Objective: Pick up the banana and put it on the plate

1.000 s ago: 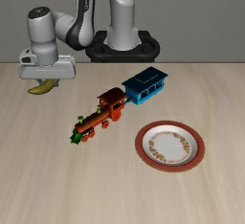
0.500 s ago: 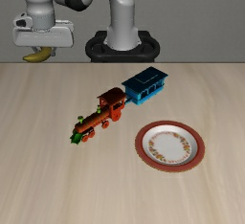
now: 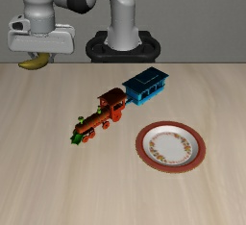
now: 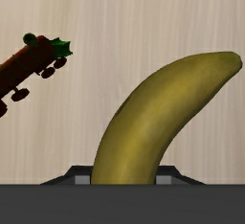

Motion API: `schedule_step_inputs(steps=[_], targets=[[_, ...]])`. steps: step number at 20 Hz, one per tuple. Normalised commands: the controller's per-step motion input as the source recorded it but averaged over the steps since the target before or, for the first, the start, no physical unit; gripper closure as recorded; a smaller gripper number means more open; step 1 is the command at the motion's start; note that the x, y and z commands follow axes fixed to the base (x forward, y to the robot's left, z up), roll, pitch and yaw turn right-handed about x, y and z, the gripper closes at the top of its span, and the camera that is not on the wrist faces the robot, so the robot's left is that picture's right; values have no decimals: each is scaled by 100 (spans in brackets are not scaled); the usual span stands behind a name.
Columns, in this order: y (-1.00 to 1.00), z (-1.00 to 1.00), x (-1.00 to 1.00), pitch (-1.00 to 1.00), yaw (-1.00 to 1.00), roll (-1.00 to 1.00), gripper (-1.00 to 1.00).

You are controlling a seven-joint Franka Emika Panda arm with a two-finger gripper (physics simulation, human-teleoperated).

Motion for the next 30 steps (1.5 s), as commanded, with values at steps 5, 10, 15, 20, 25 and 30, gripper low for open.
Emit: schedule_step_inputs(steps=[5,10,15,20,25,30], targets=[[0,0,100,0,0,0,100],[0,0,100,0,0,0,100],[80,0,20,0,0,0,100],[100,0,0,0,0,0,100],[100,0,0,0,0,0,100],[100,0,0,0,0,0,100]])
